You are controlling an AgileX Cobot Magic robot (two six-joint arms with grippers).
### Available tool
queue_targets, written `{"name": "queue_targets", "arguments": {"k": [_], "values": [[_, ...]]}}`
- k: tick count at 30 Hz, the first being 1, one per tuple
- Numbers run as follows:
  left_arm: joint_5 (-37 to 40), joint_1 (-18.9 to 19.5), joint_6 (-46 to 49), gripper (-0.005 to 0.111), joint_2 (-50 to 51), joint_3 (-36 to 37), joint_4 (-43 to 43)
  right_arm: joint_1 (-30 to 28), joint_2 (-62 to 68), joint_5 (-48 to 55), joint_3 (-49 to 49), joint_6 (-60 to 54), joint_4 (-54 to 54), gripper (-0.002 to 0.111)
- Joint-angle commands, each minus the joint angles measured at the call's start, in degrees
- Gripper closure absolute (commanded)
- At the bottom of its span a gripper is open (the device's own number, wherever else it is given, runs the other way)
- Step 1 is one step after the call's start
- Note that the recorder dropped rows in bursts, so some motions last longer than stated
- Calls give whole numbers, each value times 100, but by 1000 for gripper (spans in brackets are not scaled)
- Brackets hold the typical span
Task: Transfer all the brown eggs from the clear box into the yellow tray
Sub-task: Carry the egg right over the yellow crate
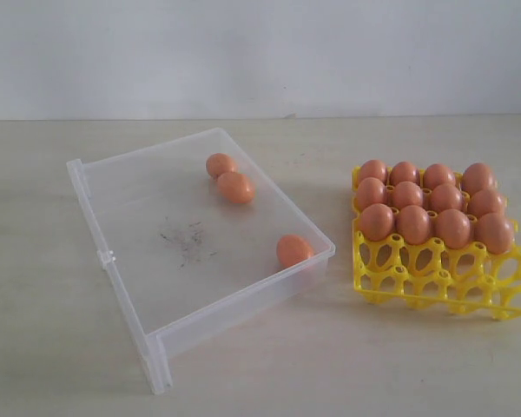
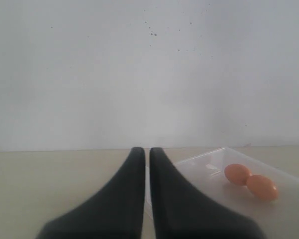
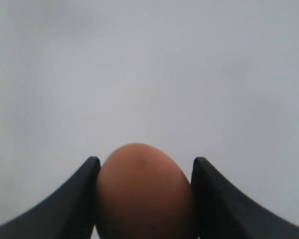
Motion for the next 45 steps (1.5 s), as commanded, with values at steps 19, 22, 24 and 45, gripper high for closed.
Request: {"name": "queue_targets", "arguments": {"k": [19,22,24,45], "values": [[-90,-16,26,103,23,-13,-26,-1894,-802,-1041,1579,796,215,109],[-90,-16,26,103,23,-13,-26,-2863,-802,-1698,2354,1442,973,109],[-90,-16,26,103,23,-13,-26,-3661,-802,-2389,3024,1312,2062,109],[-90,-16,26,103,23,-13,-26,-5015,-286,-7813,8591,-1368,6582,109]]}}
